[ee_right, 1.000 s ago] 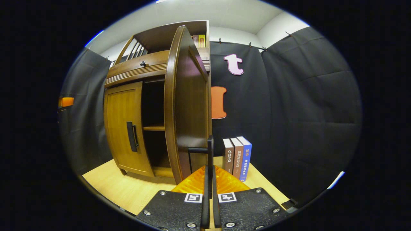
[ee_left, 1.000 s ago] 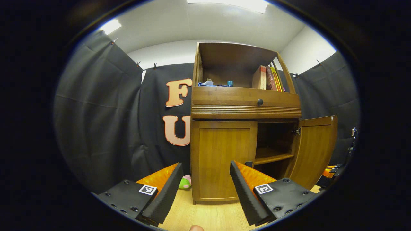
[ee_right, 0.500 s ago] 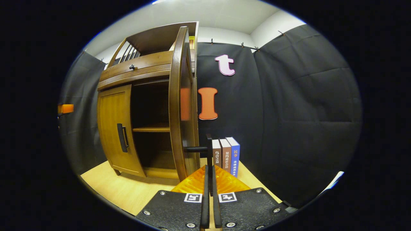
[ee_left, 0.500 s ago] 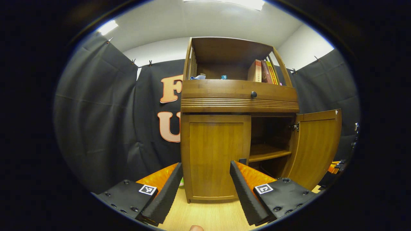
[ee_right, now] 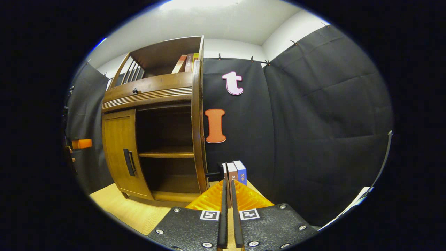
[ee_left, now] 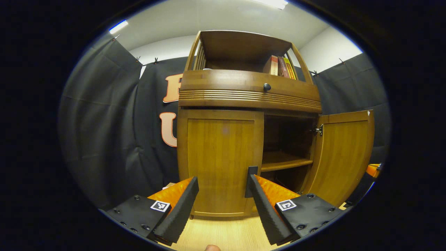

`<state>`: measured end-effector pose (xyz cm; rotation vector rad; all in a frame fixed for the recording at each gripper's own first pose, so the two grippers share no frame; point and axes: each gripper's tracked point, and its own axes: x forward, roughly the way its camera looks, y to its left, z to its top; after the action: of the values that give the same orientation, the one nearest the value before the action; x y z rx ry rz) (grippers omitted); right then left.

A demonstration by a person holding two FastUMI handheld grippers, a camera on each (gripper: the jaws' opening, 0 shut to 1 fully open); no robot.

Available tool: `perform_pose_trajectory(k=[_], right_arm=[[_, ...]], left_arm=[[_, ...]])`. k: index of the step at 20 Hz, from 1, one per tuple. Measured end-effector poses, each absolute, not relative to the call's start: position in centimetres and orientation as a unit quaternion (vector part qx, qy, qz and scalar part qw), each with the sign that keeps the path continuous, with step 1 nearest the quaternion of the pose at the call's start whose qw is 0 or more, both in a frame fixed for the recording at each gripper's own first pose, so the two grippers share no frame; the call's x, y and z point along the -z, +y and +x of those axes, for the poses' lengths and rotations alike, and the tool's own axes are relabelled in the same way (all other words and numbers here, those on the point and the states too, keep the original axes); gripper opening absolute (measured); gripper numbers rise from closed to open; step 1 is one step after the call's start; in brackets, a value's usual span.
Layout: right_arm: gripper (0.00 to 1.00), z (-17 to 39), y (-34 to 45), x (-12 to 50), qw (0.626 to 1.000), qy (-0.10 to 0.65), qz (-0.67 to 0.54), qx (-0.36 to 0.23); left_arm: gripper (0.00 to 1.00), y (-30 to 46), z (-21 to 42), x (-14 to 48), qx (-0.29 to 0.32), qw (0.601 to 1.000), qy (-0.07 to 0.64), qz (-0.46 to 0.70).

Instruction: Open the right door of the double-door shoe cabinet with the right hand, and open the left door with the left hand.

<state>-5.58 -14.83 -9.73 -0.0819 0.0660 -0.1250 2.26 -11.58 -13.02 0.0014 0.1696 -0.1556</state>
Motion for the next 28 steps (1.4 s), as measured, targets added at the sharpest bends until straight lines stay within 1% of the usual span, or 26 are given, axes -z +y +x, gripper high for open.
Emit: perform_pose_trajectory(k=[2, 3, 4, 5, 9, 10, 11, 12, 15, 16, 17, 18, 19, 20, 21, 23, 28], right_arm=[[0.09, -5.9, -13.8, 9.3, 0.997, 0.032, -0.044, 0.053], [0.12, -6.0, -13.5, 9.1, 0.997, 0.031, -0.047, 0.051], [0.25, -5.9, -13.5, 9.1, 0.997, 0.031, -0.049, 0.051], [0.27, -6.0, -13.3, 9.2, 0.997, 0.033, -0.049, 0.048], [0.43, -6.0, -12.1, 9.4, 0.998, 0.040, -0.031, 0.034], [0.63, -5.8, -12.1, 9.0, 0.998, 0.038, -0.035, 0.036], [0.46, -5.9, -12.1, 8.6, 0.998, 0.034, -0.042, 0.040], [0.77, -5.8, -12.1, 8.4, 0.997, 0.029, -0.050, 0.044], [0.76, -5.7, -11.9, 7.7, 0.997, 0.017, -0.061, 0.049], [0.90, -5.8, -11.7, 7.5, 0.997, 0.014, -0.062, 0.050], [0.81, -5.9, -11.7, 7.4, 0.997, 0.012, -0.064, 0.051], [0.93, -5.9, -11.8, 7.4, 0.996, 0.011, -0.067, 0.052], [0.94, -5.9, -11.8, 7.4, 0.996, 0.011, -0.068, 0.054], [0.84, -5.8, -11.9, 7.5, 0.996, 0.012, -0.069, 0.055], [0.84, -5.8, -12.1, 7.6, 0.996, 0.013, -0.068, 0.056], [0.84, -5.8, -12.2, 7.5, 0.996, 0.012, -0.068, 0.060], [0.84, -5.8, -12.4, 7.6, 0.996, 0.011, -0.066, 0.062]], left_arm=[[0.95, -12.7, 3.1, 14.4, 0.084, 0.992, 0.090, 0.001], [0.95, -13.2, 3.6, 14.9, 0.088, 0.992, 0.090, 0.000], [0.95, -14.0, 3.8, 15.5, 0.092, 0.992, 0.089, 0.001], [0.95, -14.5, 4.1, 15.9, 0.097, 0.991, 0.087, 0.002], [0.95, -16.8, 5.7, 16.7, 0.119, 0.990, 0.079, 0.021], [0.95, -17.2, 6.3, 17.2, 0.121, 0.989, 0.083, 0.020], [0.95, -18.0, 6.8, 17.8, 0.126, 0.988, 0.089, 0.015], [0.96, -18.6, 7.3, 18.6, 0.130, 0.987, 0.095, 0.010], [0.96, -19.8, 9.2, 20.5, 0.132, 0.985, 0.108, 0.009], [0.96, -20.1, 9.9, 21.1, 0.133, 0.985, 0.112, 0.009], [0.95, -20.4, 10.7, 21.6, 0.132, 0.984, 0.116, 0.007], [0.95, -20.6, 11.5, 22.3, 0.132, 0.984, 0.122, 0.004], [0.96, -20.7, 12.0, 22.7, 0.134, 0.983, 0.126, -0.001], [0.96, -20.8, 12.5, 23.1, 0.134, 0.983, 0.127, -0.004], [0.96, -20.9, 13.0, 23.4, 0.133, 0.983, 0.126, -0.005], [0.82, -21.2, 13.9, 23.7, 0.131, 0.984, 0.124, -0.003], [0.55, -21.5, 14.8, 24.0, 0.132, 0.984, 0.119, 0.000]])
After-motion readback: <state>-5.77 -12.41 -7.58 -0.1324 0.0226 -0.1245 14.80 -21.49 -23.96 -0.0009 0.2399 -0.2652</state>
